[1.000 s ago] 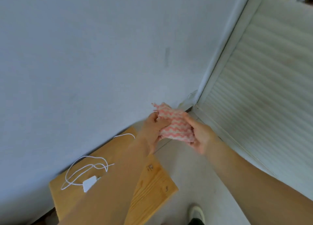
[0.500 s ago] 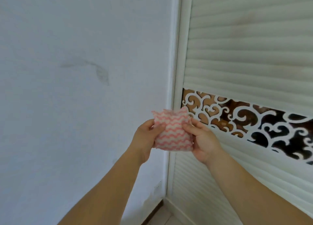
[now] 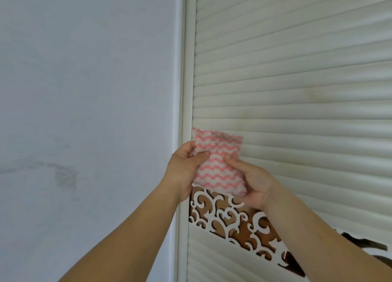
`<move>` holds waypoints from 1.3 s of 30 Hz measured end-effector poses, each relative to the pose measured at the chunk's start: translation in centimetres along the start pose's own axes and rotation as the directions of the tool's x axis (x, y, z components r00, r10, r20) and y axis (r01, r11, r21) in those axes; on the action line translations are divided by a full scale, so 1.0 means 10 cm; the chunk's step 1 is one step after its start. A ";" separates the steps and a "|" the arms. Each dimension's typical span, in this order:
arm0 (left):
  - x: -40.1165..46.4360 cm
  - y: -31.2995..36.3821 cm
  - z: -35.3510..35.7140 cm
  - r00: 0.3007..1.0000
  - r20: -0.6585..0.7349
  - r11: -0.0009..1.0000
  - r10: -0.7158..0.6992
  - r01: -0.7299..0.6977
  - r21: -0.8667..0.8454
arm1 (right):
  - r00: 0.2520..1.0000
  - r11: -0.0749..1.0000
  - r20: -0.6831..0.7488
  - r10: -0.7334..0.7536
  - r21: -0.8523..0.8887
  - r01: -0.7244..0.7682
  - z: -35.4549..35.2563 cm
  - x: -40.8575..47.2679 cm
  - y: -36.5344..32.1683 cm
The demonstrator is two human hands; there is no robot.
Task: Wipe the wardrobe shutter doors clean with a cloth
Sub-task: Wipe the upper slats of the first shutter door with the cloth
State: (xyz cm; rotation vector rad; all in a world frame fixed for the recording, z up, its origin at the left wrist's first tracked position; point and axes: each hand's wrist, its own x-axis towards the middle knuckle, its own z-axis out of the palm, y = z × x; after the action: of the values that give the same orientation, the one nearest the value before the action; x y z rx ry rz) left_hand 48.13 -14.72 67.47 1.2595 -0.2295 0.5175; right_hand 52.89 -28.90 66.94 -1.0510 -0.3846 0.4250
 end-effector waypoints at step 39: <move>2.72 0.78 0.27 0.952 0.306 0.971 0.005 0.068 -0.227 | 0.945 0.864 -0.093 -0.313 -0.441 0.243 0.66 1.70 -1.77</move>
State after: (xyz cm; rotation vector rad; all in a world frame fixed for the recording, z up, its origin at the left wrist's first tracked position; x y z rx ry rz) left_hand 68.13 -8.95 86.85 1.1036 -0.5154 0.2556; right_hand 66.78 -22.94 87.37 -1.4208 -0.4888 -0.0138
